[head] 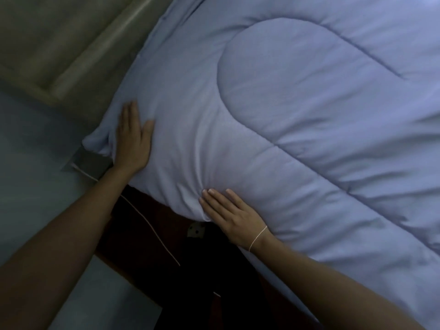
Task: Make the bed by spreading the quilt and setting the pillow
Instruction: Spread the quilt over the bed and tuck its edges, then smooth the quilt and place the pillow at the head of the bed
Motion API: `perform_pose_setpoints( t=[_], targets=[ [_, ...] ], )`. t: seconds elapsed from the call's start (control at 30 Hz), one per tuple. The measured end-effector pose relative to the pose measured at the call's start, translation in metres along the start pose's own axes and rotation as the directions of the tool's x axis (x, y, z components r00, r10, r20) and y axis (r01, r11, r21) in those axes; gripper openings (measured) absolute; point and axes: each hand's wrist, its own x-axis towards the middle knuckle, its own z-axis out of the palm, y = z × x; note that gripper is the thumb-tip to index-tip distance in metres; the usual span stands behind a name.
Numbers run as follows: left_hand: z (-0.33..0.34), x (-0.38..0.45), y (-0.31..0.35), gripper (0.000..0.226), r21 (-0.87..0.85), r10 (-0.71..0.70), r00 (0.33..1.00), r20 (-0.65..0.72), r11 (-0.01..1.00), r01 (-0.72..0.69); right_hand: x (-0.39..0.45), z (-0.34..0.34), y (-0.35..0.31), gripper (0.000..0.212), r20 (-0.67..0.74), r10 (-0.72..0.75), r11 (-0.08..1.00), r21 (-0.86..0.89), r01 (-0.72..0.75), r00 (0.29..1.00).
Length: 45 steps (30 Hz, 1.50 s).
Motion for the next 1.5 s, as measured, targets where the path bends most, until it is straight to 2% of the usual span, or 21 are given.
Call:
perform_pose_setpoints(
  t=[0.13,0.23,0.3,0.37,0.43,0.5,0.57,0.6,0.67,0.8,0.87,0.9,0.93,0.97,1.03,1.1,1.13,1.17,1.23,1.4,1.5],
  targets=[
    [0.001,-0.016,-0.006,0.067,0.032,-0.084,0.996,0.037,0.996,0.083,-0.002,0.003,-0.022,0.053,0.029,0.08,0.992,0.098,-0.082,0.996],
    [-0.005,-0.011,0.005,0.064,0.071,-0.035,0.999,0.018,0.997,0.034,0.0,0.007,-0.049,0.055,0.089,0.176,0.973,0.138,-0.187,0.98],
    [-0.011,-0.012,0.015,0.062,0.11,0.093,0.995,-0.031,0.99,-0.089,0.004,0.005,-0.057,0.054,0.077,0.208,0.963,0.158,-0.218,0.975],
    [-0.01,-0.021,0.025,0.065,0.157,0.298,0.953,-0.049,0.945,-0.287,0.005,-0.009,-0.056,0.05,0.006,0.201,0.961,0.193,-0.198,0.98],
    [0.002,-0.036,0.022,0.068,0.25,0.483,0.874,0.052,0.841,-0.479,-0.002,-0.028,-0.043,0.047,-0.065,0.242,0.954,0.2,-0.225,0.968],
    [0.02,-0.055,0.001,0.069,0.365,0.57,0.797,0.197,0.712,-0.6,-0.022,-0.041,-0.017,0.049,-0.105,0.401,0.915,0.094,-0.392,0.91],
    [0.028,-0.068,-0.027,0.07,0.428,0.604,0.762,0.233,0.64,-0.638,-0.053,-0.042,0.006,0.054,-0.074,0.526,0.848,-0.034,-0.529,0.847],
    [0.028,-0.071,-0.038,0.071,0.443,0.62,0.745,0.245,0.612,-0.655,-0.071,-0.038,0.01,0.057,-0.037,0.527,0.844,-0.092,-0.528,0.849],
    [0.02,-0.074,-0.05,0.073,0.475,0.635,0.704,0.318,0.536,-0.698,-0.099,-0.026,0.004,0.062,0.06,0.438,0.893,-0.145,-0.426,0.897],
    [-0.015,-0.081,-0.072,0.074,0.468,0.591,0.632,0.501,0.429,-0.772,-0.109,-0.032,-0.017,0.065,0.234,0.322,0.946,-0.095,-0.309,0.917],
    [-0.036,-0.084,-0.076,0.084,0.406,0.532,0.6,0.597,0.444,-0.798,-0.109,-0.049,-0.017,0.063,0.273,0.257,0.966,-0.059,-0.25,0.927],
    [-0.043,-0.084,-0.074,0.087,0.375,0.509,0.601,0.616,0.481,-0.793,-0.11,-0.055,-0.015,0.062,0.265,0.29,0.956,-0.049,-0.288,0.919],
    [-0.05,-0.084,-0.067,0.085,0.338,0.49,0.598,0.634,0.519,-0.785,-0.109,-0.066,-0.01,0.061,0.255,0.383,0.922,-0.046,-0.385,0.888],
    [-0.054,-0.084,-0.059,0.077,0.302,0.464,0.601,0.651,0.567,-0.766,-0.108,-0.077,-0.004,0.06,0.249,0.513,0.853,-0.046,-0.519,0.821],
    [-0.066,-0.084,-0.032,0.05,0.242,0.415,0.61,0.675,0.656,-0.715,-0.106,-0.101,0.005,0.054,0.24,0.753,0.64,-0.049,-0.767,0.613],
    [-0.073,-0.084,0.0,0.034,0.278,0.285,0.658,0.697,0.738,-0.615,-0.103,-0.121,0.006,0.059,0.3,0.854,0.453,-0.027,-0.891,0.425],
    [-0.076,-0.085,0.018,0.036,0.342,0.207,0.691,0.693,0.749,-0.567,-0.101,-0.131,0.005,0.063,0.336,0.864,0.406,-0.025,-0.914,0.375],
    [-0.08,-0.085,0.039,0.039,0.389,0.148,0.709,0.69,0.75,-0.535,-0.101,-0.14,0.004,0.066,0.346,0.872,0.38,-0.031,-0.925,0.346],
    [-0.087,-0.084,0.085,0.042,0.395,0.161,0.705,0.69,0.733,-0.554,-0.104,-0.153,0.006,0.07,0.345,0.88,0.36,-0.036,-0.932,0.327],
    [-0.103,-0.079,0.198,0.046,0.359,0.416,0.685,0.598,0.625,-0.693,-0.129,-0.209,0.024,0.072,0.224,0.941,0.271,-0.052,-0.961,0.254],
    [-0.102,-0.091,0.265,0.051,0.297,0.574,0.623,0.531,0.563,-0.771,-0.164,-0.237,0.035,0.063,0.129,0.972,0.2,-0.03,-0.979,0.195]
  ],
)
